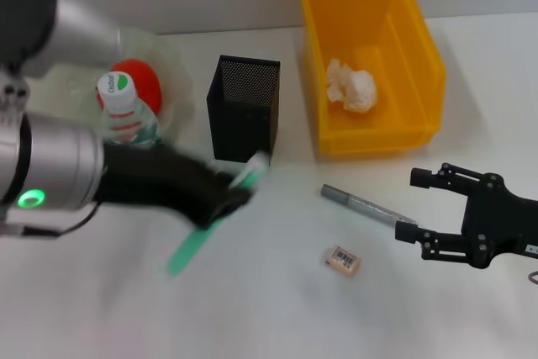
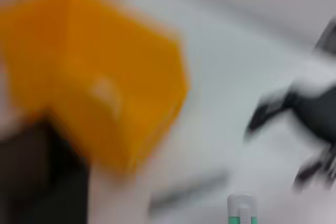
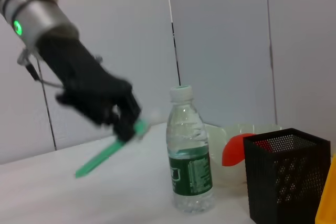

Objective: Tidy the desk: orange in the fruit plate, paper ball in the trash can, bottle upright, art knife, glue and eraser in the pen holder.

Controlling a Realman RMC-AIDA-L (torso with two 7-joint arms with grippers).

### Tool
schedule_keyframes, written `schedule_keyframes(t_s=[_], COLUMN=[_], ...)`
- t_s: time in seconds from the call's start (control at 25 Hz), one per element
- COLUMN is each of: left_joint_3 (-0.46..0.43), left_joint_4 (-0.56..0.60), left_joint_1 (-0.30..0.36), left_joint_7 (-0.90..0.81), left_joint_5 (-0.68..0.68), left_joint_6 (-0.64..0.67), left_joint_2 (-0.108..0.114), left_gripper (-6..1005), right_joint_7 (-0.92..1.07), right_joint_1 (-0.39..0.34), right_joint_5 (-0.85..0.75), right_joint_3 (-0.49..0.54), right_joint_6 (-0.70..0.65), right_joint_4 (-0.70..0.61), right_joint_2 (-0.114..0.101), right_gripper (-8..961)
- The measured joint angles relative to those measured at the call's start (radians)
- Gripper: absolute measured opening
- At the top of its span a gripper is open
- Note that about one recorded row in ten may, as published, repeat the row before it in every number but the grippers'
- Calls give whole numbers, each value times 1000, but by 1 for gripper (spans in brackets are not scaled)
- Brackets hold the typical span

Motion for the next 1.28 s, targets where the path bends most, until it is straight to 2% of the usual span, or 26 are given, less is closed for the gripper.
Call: schedule_keyframes(t_s=[0.16,0.28,0.32,0.36,0.52,0.6,0.64,0.68,0.72,0.76,0.96,1.08,1.2,1.28], left_joint_3=[-2,53,118,118,274,383,383,416,476,476,632,691,736,756], left_joint_4=[-10,-42,-66,-66,-146,-240,-240,-276,-352,-352,-496,-521,-519,-522], left_joint_1=[23,43,54,54,57,20,20,-2,-49,-49,-176,-209,-206,-188], left_joint_7=[169,360,488,488,710,865,865,904,964,964,963,923,798,634], left_joint_5=[-203,-346,-407,-407,-483,-551,-551,-581,-639,-639,-698,-665,-540,-377], left_joint_6=[-162,-330,-463,-463,-803,-1047,-1047,-1114,-1241,-1241,-1565,-1684,-1786,-1853], left_joint_2=[-1,-2,-3,-3,-3,-5,-5,-6,-8,-8,-9,-9,-9,-9], left_gripper=[215,218,219,221,225,228,229,230,232,233,239,243,246,249], right_joint_7=[3,9,12,12,14,17,20,22,24,24,25,25,25,25], right_joint_1=[3,5,6,6,4,5,5,6,7,7,12,18,21,22], right_joint_5=[0,0,0,0,0,0,0,0,0,0,0,0,-1,-2], right_joint_3=[7,8,8,8,12,14,15,17,18,18,18,18,19,19], right_joint_6=[3,11,15,15,15,15,16,16,17,17,32,36,37,37], right_joint_4=[4,4,4,4,4,4,4,4,4,4,7,17,22,23], right_joint_2=[3,7,9,9,13,14,15,16,18,18,24,24,23,23], right_gripper=[768,768,768,768,767,767,767,767,767,767,766,766,766,765])
